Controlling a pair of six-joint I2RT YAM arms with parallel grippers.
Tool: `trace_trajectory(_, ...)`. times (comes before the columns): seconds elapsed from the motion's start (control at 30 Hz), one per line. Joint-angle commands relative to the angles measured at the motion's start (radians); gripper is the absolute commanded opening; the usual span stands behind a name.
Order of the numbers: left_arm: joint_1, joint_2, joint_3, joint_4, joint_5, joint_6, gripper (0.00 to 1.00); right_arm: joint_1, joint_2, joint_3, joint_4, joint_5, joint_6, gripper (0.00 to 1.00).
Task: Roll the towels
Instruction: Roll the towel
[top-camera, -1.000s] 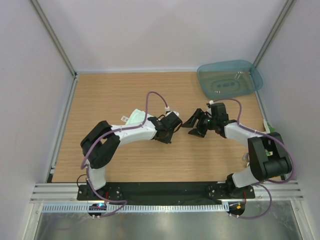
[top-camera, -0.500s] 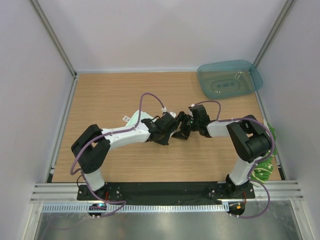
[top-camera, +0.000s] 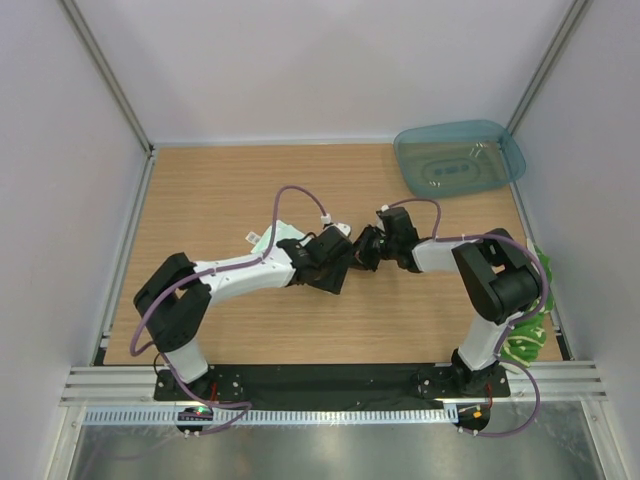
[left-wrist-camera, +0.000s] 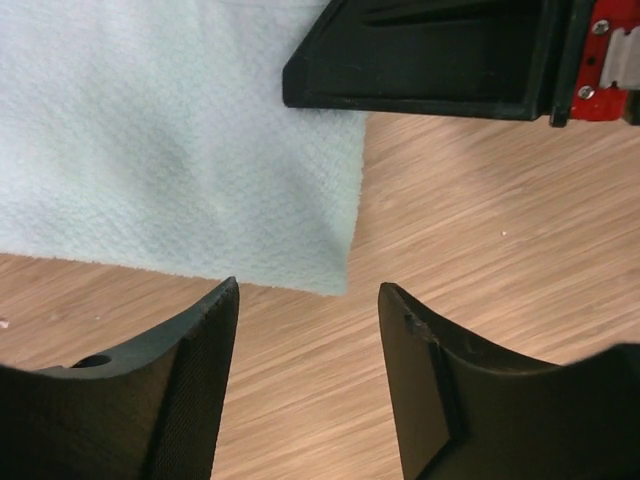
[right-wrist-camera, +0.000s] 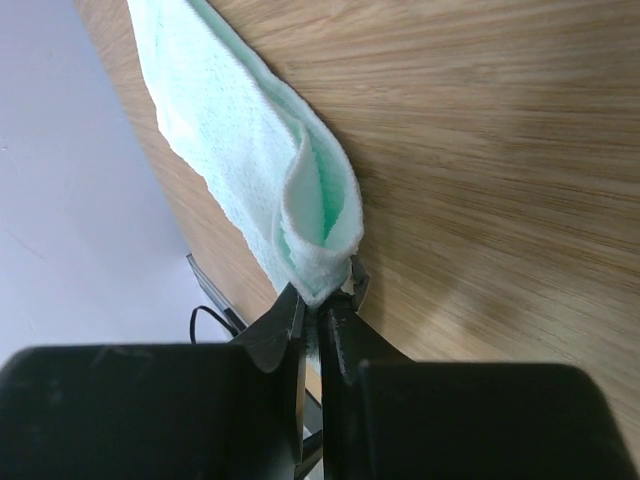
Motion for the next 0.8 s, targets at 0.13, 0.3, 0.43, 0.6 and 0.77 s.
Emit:
trace_trajectory(0.13, -0.099, 0.005, 0.105, -0.090, -0.198, 0.051, 0.63, 0.019, -0.062, 0.079, -0.138, 0.045, -0.055, 0.02)
trace_trajectory(0.3, -0.154, 0.087, 0.168, -0.126, -0.330, 0.048, 0.63, 0.024, -0.082, 0.127, -0.263, 0.059, -0.071, 0.02)
trace_trajectory(0.43, -0.189, 0.138, 0.209, -0.130, -0.387, 0.050, 0.62, 0.024, -0.082, 0.153, -0.352, 0.056, -0.077, 0.02)
trace_trajectory(0.6, -0.194, 0.187, 0.221, -0.147, -0.462, 0.036, 0.61, 0.024, -0.089, 0.150, -0.362, 0.034, -0.067, 0.02)
trace_trajectory(0.77, -0.195, 0.216, 0.217, -0.138, -0.491, 0.046, 0.54, 0.024, -0.094, 0.144, -0.358, 0.005, -0.055, 0.02)
